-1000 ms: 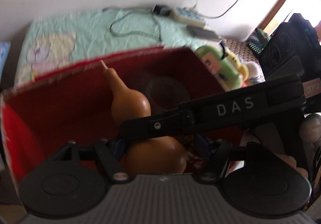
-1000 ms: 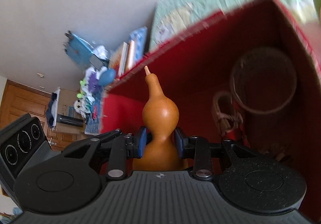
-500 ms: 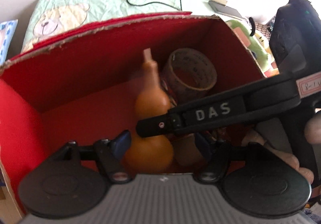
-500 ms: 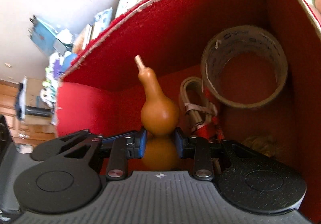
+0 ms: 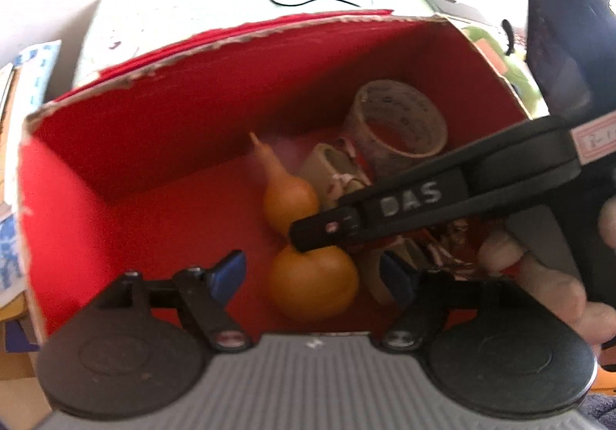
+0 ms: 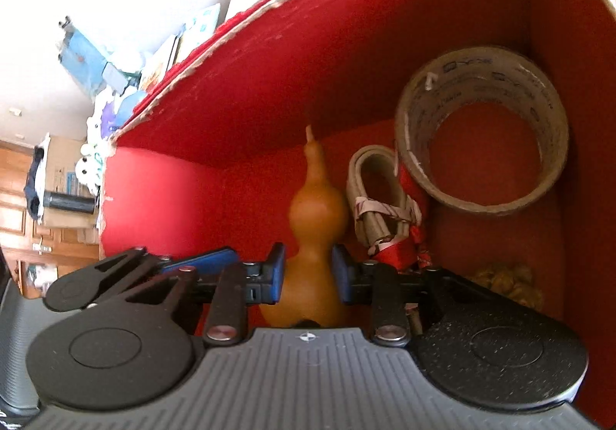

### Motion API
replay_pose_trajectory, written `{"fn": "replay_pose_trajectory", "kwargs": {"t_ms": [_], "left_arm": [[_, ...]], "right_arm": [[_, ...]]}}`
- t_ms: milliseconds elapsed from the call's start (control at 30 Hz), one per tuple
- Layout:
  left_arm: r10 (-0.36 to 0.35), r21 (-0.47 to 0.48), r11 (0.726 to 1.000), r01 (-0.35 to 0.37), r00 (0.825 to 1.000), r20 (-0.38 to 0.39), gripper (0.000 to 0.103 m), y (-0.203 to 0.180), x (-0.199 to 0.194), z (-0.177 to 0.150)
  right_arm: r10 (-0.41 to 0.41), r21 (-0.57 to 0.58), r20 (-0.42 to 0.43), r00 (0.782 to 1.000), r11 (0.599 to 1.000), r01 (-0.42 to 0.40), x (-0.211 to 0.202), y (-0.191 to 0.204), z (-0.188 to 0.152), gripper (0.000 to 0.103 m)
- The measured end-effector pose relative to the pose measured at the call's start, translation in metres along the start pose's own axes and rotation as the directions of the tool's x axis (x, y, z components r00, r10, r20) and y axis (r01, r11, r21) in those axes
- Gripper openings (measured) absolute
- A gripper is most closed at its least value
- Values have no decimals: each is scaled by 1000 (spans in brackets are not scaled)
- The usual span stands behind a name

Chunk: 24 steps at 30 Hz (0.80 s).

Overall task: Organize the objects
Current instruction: 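Lower the gourd onto the box floor beside the strap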

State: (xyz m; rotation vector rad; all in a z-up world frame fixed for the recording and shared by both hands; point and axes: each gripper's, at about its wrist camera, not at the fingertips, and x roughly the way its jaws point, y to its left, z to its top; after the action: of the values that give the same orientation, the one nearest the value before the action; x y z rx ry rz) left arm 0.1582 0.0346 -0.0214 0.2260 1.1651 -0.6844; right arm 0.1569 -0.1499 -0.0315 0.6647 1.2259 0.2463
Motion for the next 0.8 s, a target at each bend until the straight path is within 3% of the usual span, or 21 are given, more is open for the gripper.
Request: {"fn": "replay_pose_trajectory", "kwargs": {"t_ms": [167,467,800], "left_arm": [[60,-22,998,-59,998,13,77,6,-5,6],[209,65,975,-212,977,48,80,-11,-2,13],[271,61,960,-275,960,63,80,-13,9,18]], "right_arm": [[-4,-30,32,999,1000,5,-1,4,-2,30],[-8,-42,113,994,999,13,-5,7,-9,30],[5,-62,169,986,998,5,-5,16,-17,30]]}}
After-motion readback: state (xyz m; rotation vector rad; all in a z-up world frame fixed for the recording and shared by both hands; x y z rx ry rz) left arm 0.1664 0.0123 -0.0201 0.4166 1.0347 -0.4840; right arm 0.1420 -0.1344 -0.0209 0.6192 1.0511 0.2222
